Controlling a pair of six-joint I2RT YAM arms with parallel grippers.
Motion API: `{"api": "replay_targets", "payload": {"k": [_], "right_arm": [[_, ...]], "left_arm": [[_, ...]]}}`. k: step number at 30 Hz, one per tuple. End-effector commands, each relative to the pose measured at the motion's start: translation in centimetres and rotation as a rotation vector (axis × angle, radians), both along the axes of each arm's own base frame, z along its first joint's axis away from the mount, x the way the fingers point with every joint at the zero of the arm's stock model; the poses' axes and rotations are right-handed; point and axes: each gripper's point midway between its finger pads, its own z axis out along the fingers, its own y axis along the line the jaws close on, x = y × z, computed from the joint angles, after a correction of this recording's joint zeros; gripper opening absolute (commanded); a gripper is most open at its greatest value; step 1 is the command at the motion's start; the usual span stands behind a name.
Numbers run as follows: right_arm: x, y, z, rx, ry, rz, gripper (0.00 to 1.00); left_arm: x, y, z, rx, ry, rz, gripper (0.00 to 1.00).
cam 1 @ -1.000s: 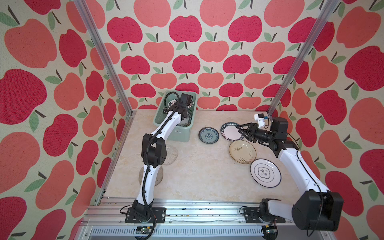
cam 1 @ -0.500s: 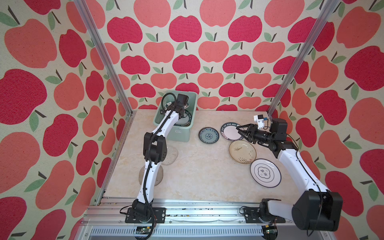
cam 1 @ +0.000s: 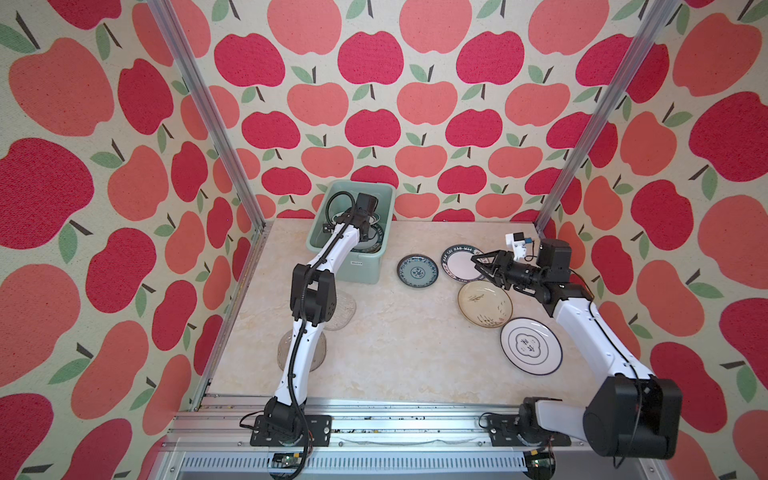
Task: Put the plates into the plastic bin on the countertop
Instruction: 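Lower the red-and-green rimmed plate into the bin onto the stack with the left gripper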
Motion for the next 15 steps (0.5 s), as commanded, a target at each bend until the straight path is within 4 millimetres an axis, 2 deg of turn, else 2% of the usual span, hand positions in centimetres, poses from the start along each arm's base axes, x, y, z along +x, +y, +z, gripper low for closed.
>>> {"api": "replay_targets", "payload": {"k": [1, 9, 15], "right_arm": [[0.0, -0.1, -0.1, 0.013, -0.008, 0.011, 0.47], [0.2, -0.2, -0.2, 0.015, -0.01, 0.009, 0.47], [0.5, -0.3, -0.5, 0.025, -0.006, 0.011, 0.47]], "left_arm": [[0.6, -0.2, 0.3, 0.001, -0.006, -0.018, 0.03], [0.3, -0.8, -1.3, -0.008, 0.038, -0.048, 0.09], [0.1, -1.1, -2.2, -0.015, 0.063, -0.068, 0.19]]}}
